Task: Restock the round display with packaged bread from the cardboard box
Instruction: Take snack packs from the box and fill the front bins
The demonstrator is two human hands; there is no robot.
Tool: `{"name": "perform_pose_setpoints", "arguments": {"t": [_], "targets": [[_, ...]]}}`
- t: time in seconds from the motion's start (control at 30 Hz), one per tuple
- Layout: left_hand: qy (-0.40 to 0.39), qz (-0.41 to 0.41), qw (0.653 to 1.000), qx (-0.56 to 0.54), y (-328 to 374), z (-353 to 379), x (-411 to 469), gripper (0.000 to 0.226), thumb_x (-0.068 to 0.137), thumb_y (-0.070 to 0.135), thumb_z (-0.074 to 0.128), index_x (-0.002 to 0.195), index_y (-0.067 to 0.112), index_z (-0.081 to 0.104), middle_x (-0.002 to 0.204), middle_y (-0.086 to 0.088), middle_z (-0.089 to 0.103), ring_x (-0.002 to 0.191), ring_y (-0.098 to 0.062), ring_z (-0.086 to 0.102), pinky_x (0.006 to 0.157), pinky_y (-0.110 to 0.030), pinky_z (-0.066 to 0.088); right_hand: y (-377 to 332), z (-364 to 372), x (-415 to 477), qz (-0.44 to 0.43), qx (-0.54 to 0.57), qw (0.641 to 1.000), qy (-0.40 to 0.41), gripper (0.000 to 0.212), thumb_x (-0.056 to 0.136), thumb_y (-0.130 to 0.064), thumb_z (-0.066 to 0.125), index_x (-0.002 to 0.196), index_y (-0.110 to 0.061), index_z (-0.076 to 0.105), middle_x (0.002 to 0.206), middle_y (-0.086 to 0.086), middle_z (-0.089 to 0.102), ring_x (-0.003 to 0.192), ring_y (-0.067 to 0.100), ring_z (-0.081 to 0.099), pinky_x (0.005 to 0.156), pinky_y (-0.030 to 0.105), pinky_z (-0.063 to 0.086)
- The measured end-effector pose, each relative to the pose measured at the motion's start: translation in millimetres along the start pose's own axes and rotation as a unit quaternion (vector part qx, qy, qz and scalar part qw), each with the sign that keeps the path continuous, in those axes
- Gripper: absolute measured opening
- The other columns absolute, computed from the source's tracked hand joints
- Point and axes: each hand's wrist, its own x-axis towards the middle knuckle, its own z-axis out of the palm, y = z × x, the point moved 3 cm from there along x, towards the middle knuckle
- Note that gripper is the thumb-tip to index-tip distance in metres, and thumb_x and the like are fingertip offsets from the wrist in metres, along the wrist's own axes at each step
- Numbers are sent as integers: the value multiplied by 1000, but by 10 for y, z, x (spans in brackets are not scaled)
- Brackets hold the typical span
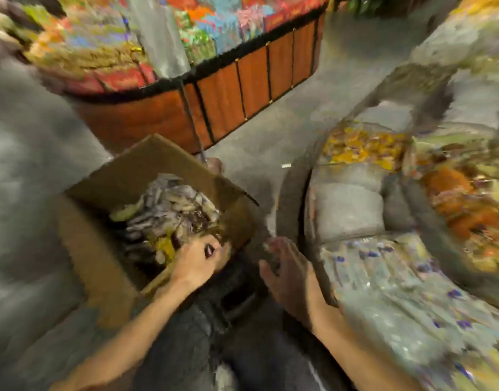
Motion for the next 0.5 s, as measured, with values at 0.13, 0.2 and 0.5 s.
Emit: {"name": "perform_pose_setpoints", "arguments": {"t": [0.13, 0.2, 0.5], "targets": [[-10, -136, 990, -36, -1064, -202, 440, 9, 96, 32, 59, 97, 27, 67, 91, -4, 71, 84, -26, 68, 73, -35, 54, -1421, 489, 540, -88, -17, 989, -121, 36, 86, -36, 53, 118, -21, 57, 109, 6, 64, 102, 27, 63, 86, 41, 54], [-22, -178, 982, -66, -1447, -232, 661, 16, 98, 36, 55, 102, 25, 65, 95, -4, 67, 91, -26, 66, 78, -34, 54, -1567, 806, 839, -72, -78, 973, -205, 37, 92, -31, 55, 122, -11, 59, 116, 8, 64, 107, 28, 61, 87, 39, 50], [-112, -291, 937, -155, -2438, 208, 1565, 8, 95, 22, 65, 98, 14, 63, 103, -5, 63, 100, -24, 62, 88, -39, 53, -1417, 2343, 2445, -111, -254, 862, -425, 32, 94, -27, 63, 122, -14, 55, 120, 6, 62, 110, 25, 57, 89, 36, 48]]}}
